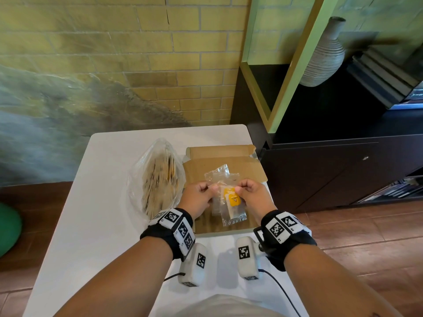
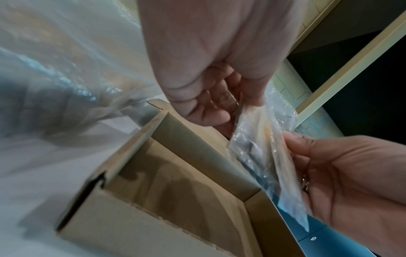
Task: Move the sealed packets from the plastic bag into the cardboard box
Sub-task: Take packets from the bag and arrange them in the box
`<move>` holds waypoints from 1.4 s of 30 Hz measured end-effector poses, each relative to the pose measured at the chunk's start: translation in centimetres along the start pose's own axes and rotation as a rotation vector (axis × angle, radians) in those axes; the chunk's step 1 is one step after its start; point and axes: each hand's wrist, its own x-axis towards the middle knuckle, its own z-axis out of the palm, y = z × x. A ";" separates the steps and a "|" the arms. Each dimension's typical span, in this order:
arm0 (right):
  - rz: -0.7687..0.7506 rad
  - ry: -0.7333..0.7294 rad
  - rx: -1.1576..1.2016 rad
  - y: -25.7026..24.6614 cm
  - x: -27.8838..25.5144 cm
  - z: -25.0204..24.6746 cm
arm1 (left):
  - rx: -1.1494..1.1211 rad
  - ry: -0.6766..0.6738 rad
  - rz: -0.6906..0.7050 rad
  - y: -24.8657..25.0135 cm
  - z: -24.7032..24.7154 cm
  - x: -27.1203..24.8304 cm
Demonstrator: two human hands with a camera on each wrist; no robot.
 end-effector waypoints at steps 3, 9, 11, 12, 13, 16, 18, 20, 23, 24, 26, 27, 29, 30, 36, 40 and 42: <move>0.028 0.036 0.018 0.2 0.1 -0.1 | -0.018 -0.002 -0.008 0.1 0.0 0.0; 0.039 0.046 -0.021 0.1 0.4 0.7 | 0.058 0.013 0.012 0.0 0.2 0.4; 0.040 0.039 -0.037 -0.1 0.3 0.8 | 0.063 0.038 0.000 0.2 0.3 0.5; 0.038 0.038 -0.041 -0.1 0.3 0.9 | 0.054 0.056 -0.004 0.2 0.3 0.6; 0.035 0.041 -0.051 -0.2 0.3 0.8 | 0.048 0.068 0.000 0.2 0.2 0.6; 0.003 0.064 -0.109 -0.6 0.3 0.4 | 0.082 0.057 0.059 0.2 0.1 0.5; -0.009 0.112 -0.149 -0.8 0.6 -0.2 | 0.122 0.067 0.093 0.1 -0.1 0.3; -0.019 0.160 -0.177 -0.9 0.9 -1.1 | 0.183 0.106 0.106 -0.2 -0.5 0.6; -0.056 0.147 -0.221 -0.9 0.9 -2.7 | 0.389 0.132 0.147 -0.3 -1.2 1.0; -0.074 0.111 -0.254 -1.0 0.9 -3.1 | 0.478 0.120 0.175 -0.3 -1.3 1.2; -0.099 0.001 -0.406 -1.3 0.5 -3.4 | 0.643 0.086 0.245 0.2 -1.3 1.2; -0.110 -0.063 -0.516 -1.5 0.3 -3.4 | 0.730 0.057 0.279 0.4 -1.3 1.2; -0.140 -0.180 -0.733 -1.7 0.0 -2.8 | 0.934 -0.038 0.326 0.6 -0.7 1.4; -0.166 -0.233 -0.838 -1.8 -0.1 -2.5 | 1.052 -0.094 0.333 0.7 -0.3 1.4; -0.152 -0.409 -1.164 -0.3 -0.5 -1.5 | 1.460 -0.280 0.343 0.7 1.4 1.3; -0.111 -0.393 -1.251 0.4 -0.1 -2.3 | 1.499 -0.305 0.263 0.3 1.1 1.5; -0.121 -0.382 -1.266 0.4 0.3 -2.6 | 1.479 -0.288 0.237 0.2 0.9 1.7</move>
